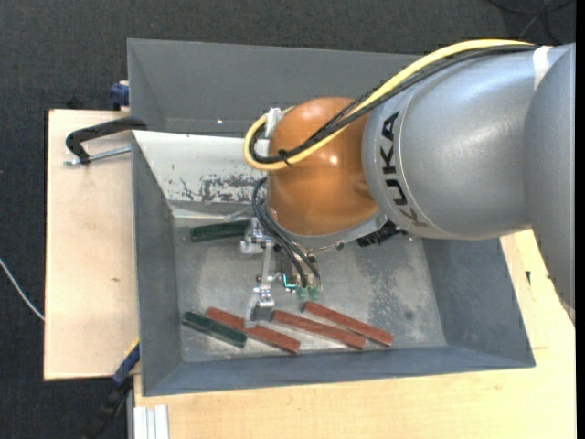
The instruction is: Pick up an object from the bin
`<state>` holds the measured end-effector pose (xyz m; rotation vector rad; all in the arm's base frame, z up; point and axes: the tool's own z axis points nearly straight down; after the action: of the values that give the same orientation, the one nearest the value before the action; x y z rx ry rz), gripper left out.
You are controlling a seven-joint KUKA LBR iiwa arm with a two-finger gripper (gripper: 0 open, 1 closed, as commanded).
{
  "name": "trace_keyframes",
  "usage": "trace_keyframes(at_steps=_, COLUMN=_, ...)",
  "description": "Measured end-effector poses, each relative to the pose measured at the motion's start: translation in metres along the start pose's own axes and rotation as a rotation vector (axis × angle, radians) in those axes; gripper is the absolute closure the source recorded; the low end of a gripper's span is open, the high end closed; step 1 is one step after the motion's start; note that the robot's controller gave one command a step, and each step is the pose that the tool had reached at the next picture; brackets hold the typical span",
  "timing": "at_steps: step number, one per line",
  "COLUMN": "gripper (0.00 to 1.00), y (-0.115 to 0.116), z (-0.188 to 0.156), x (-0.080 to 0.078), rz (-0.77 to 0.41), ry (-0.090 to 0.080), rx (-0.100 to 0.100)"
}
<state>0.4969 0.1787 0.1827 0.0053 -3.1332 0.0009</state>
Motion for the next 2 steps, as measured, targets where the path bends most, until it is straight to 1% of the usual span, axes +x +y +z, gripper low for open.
trace_keyframes(at_steps=1, gripper=0.0, y=-0.001, z=-0.005, x=-0.002, rz=0.003, ry=-0.009, rx=-0.002)
trace_keyframes(at_steps=2, gripper=0.0, y=-0.002, z=0.035, x=-0.001, rz=-0.075, ry=-0.013, rx=-0.003)
